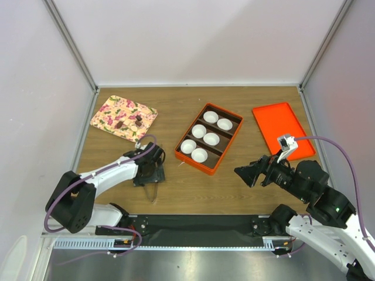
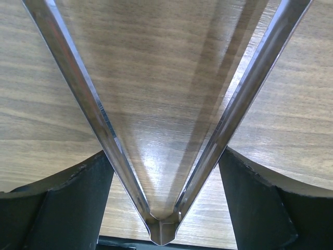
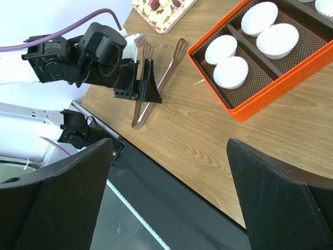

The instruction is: Pack the chocolate

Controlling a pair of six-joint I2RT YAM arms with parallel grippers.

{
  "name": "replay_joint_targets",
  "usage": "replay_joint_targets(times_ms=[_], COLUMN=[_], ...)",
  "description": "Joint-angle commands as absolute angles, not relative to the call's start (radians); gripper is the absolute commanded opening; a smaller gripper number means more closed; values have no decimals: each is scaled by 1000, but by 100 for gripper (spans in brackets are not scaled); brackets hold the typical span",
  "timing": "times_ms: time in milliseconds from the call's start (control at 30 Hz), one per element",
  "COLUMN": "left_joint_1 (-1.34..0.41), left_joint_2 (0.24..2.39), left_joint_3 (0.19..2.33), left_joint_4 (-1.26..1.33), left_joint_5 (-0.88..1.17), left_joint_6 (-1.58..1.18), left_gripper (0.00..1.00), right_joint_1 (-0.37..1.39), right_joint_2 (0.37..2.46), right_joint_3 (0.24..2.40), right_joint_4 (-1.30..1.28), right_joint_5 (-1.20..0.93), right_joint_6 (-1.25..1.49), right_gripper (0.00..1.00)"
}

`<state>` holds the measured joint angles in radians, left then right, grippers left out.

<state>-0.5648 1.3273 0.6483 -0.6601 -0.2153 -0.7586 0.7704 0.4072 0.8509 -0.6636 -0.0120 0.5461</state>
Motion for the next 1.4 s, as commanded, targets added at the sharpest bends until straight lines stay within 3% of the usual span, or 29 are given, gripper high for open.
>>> replay_joint_targets(times_ms=[0, 200, 367, 667, 867, 1200, 1367], left_joint_1=[-569, -569, -574, -634, -637, -638, -626], left_joint_2=[1347, 1374, 1356, 1204, 1163, 1138, 1210], left_joint_3=[606, 571, 597, 963, 1055, 1175, 1373], left_joint_4=[-561, -532, -595, -978, -1069, -1158, -1201], left_joint_5=[-282, -275, -268, -302, -281, -337, -446], left_joint_6=[-741, -727, -732, -701, -673, -650, -582], left_gripper=[86, 85, 65, 62, 55, 54, 53], right_joint_1=[770, 772, 770, 770, 770, 770, 770], right_joint_2=[403, 405, 408, 434, 457, 492, 517], right_joint_3=[873, 868, 865, 879, 880, 887, 890], right_joint_4=[-652, -650, -649, -647, -646, -617, -637], right_joint_5=[-3, -5, -12, -9, -17, -29, -26], right_joint_6=[549, 554, 558, 563, 578, 591, 569], right_gripper=[98, 98, 98, 97, 97, 97, 97])
